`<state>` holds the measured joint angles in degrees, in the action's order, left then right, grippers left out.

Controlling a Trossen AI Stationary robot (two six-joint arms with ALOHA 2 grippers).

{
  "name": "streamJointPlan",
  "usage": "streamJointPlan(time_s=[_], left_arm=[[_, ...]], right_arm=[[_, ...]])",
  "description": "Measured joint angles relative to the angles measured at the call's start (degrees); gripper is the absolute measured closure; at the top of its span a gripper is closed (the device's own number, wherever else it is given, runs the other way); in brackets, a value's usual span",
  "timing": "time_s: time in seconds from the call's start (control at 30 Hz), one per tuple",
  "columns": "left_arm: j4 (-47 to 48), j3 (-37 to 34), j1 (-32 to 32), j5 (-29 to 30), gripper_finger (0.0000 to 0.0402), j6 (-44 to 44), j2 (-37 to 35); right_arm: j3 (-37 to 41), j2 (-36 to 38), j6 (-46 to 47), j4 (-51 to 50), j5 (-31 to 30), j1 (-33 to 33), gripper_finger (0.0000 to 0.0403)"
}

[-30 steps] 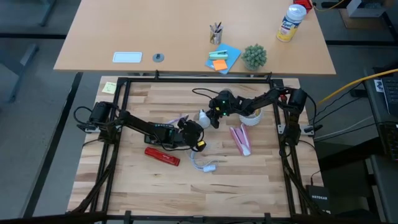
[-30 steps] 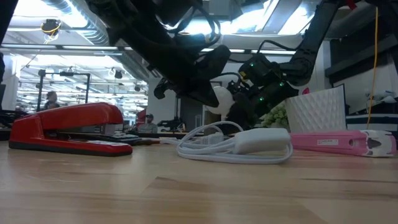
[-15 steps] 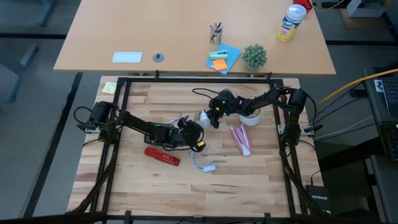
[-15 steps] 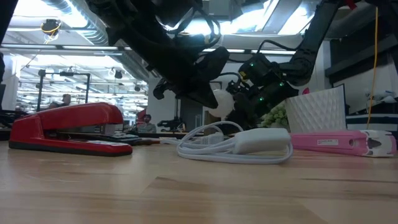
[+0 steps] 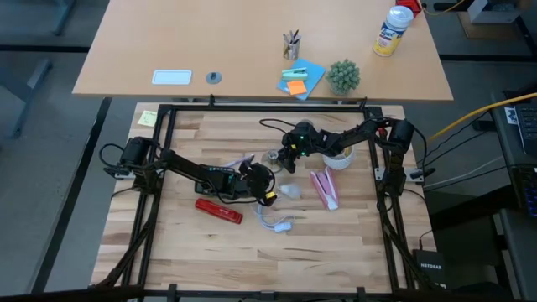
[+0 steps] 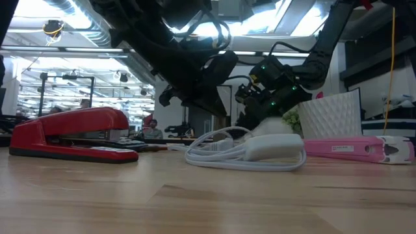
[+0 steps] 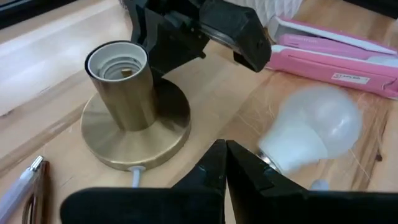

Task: Screw lightbulb
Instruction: Insert the white lightbulb into the golden lamp

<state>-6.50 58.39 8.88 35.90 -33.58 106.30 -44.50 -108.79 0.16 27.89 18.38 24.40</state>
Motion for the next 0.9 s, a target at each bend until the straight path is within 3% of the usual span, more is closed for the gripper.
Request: streamJointPlan(time_s=[0.17, 0.3, 0.43, 0.57, 0.7, 0.9], left_arm=[[-0.1, 0.0, -0.5, -6.8, 0.04, 3.0, -0.2], [-0.1, 0.8, -2.2, -16.8, 0.04, 6.1, -1.4], [-0.4, 2.6, -4.6, -28.2, 0.04, 13.5, -1.8], [-0.1, 3.5, -6.2, -36.1, 0.0398, 23.5, -1.8], [1.1, 3.5, -7.4, -37.5, 0.0364, 27.2, -1.8], [2.7, 3.5, -8.4, -37.2, 0.0267, 32.3, -1.7]], right_arm=[[-0.4, 1.3, -0.8, -1.3, -2.5, 0.0, 0.0395], [-1.8, 4.6, -3.5, -6.8, -7.1, 0.0, 0.0395], [-2.8, 8.2, -5.0, -12.1, -8.2, 0.0, 0.0395], [-3.1, 11.8, -5.0, -14.8, -8.1, 0.0, 0.0395], [-3.1, 15.2, -5.0, -18.3, -8.0, 0.0, 0.0395], [-3.1, 21.1, -4.8, -24.4, -7.9, -0.1, 0.0395]])
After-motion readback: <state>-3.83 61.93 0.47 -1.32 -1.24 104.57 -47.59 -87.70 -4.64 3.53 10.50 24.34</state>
